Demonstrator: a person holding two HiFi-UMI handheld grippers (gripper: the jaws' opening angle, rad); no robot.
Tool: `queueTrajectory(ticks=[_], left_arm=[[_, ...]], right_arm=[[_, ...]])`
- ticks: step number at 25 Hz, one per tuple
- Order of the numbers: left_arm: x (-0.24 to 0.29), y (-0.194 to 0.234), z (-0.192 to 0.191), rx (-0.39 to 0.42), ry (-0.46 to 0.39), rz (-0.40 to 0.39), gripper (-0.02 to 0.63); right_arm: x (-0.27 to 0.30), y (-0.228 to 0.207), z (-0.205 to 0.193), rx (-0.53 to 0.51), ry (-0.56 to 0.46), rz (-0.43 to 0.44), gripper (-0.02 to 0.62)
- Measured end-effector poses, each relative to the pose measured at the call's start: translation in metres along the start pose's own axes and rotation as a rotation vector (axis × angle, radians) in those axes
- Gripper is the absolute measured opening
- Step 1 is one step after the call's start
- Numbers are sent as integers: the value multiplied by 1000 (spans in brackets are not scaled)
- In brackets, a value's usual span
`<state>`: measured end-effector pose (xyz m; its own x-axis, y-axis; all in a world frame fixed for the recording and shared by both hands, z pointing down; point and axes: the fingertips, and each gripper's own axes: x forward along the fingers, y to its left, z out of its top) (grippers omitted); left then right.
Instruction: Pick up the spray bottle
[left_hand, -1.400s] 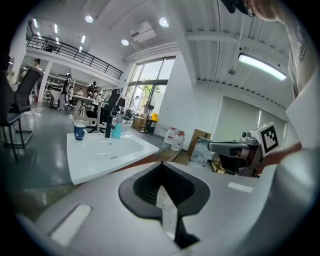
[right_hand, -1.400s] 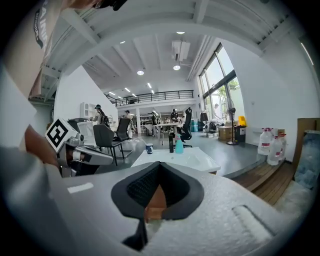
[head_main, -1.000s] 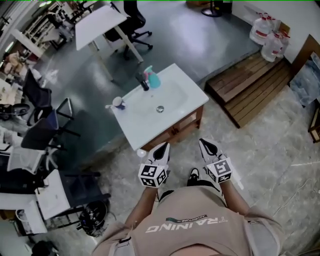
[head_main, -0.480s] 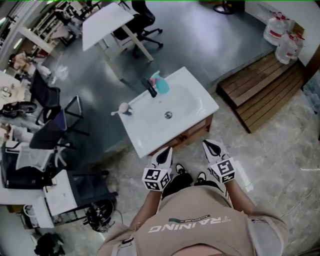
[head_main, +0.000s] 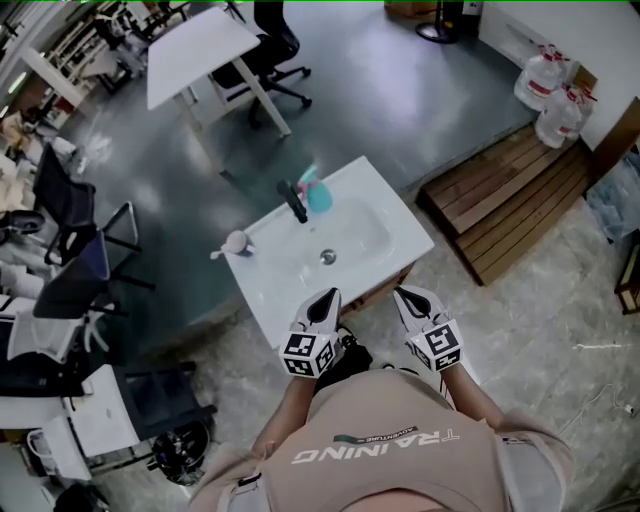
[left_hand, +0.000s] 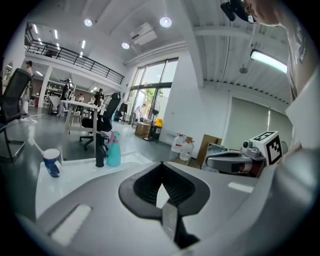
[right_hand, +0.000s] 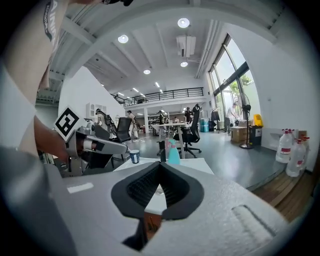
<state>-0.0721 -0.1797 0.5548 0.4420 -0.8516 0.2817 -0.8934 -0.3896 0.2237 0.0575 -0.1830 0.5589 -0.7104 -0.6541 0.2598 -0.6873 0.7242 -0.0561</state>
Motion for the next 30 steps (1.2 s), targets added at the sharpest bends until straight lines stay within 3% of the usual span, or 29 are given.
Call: queueTrajectory(ticks=[3, 7, 15, 24, 30], left_arm=[[12, 25, 26, 19, -44, -9, 14], [24, 62, 33, 14, -46, -16, 14], [34, 99, 43, -1, -58, -19, 14], [45, 117, 37, -44, -17, 29, 14], [58, 134, 57, -62, -25, 145, 14]], right_arm=[[26, -4, 20, -31, -7, -2, 2], [62, -4, 52, -79, -37, 5, 2], [105, -3, 52, -121, 15, 14, 2], [147, -33, 63, -80, 23, 65, 2], [190, -60, 74, -103, 29, 161, 3]])
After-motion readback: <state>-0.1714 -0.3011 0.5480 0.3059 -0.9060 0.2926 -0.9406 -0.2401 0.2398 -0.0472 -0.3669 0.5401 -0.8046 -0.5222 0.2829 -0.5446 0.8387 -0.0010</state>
